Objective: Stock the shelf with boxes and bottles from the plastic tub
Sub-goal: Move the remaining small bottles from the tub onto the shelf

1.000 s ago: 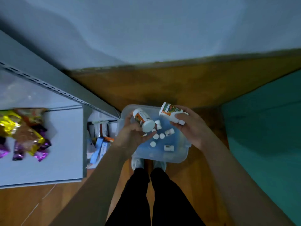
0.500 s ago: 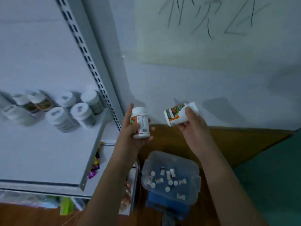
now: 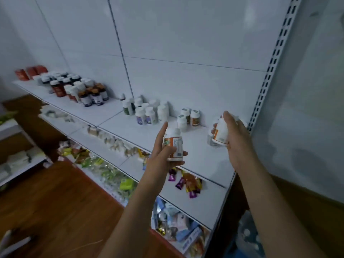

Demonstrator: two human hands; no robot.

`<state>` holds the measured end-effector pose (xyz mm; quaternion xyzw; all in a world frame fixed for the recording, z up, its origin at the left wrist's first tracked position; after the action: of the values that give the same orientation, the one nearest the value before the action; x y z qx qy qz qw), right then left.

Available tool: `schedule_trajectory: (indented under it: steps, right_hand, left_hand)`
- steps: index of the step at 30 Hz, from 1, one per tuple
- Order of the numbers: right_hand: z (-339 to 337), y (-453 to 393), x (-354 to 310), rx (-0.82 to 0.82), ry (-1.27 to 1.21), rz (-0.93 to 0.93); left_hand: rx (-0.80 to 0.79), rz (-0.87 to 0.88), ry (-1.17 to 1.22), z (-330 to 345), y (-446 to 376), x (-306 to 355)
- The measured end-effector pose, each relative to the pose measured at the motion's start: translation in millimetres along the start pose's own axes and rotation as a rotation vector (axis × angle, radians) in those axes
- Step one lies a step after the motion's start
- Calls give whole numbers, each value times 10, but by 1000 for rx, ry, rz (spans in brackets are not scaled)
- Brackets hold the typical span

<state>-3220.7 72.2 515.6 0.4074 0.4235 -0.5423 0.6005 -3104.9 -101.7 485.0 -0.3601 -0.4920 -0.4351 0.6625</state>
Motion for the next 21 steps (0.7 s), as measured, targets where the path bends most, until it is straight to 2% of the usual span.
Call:
schedule_trajectory:
  steps: [4,8,12,16,21]
  right_hand:
    - [774,94,256,-137,-86,53]
    - [1239,154,469,-199,41,-14]
    - [1377,39,681,-212,196,-63]
    - [1296,-273,786,-54,380,-173]
    - [1143,-819,893,170,693,-375]
  left_hand:
    - [103,26,-23,-790,159,223]
    - [193,43,-27,-1314,190,318]
    - [210,20,-73,-1544,13,213]
    - [155,-68,-139,-1607,-367,4]
    - [14,-91,-289,-1509,-1009,-182]
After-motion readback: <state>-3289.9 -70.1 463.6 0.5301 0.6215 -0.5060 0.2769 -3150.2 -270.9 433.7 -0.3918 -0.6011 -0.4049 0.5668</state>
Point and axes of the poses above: each hand's wrist, its own y-axis away from the middle knuckle, its own z-axis out of the palm, x = y × z, the point moved 6 cm from there along -y, towards the middle knuckle, and after that the axes turned 4 degrees about x, right-handed, at the moved point
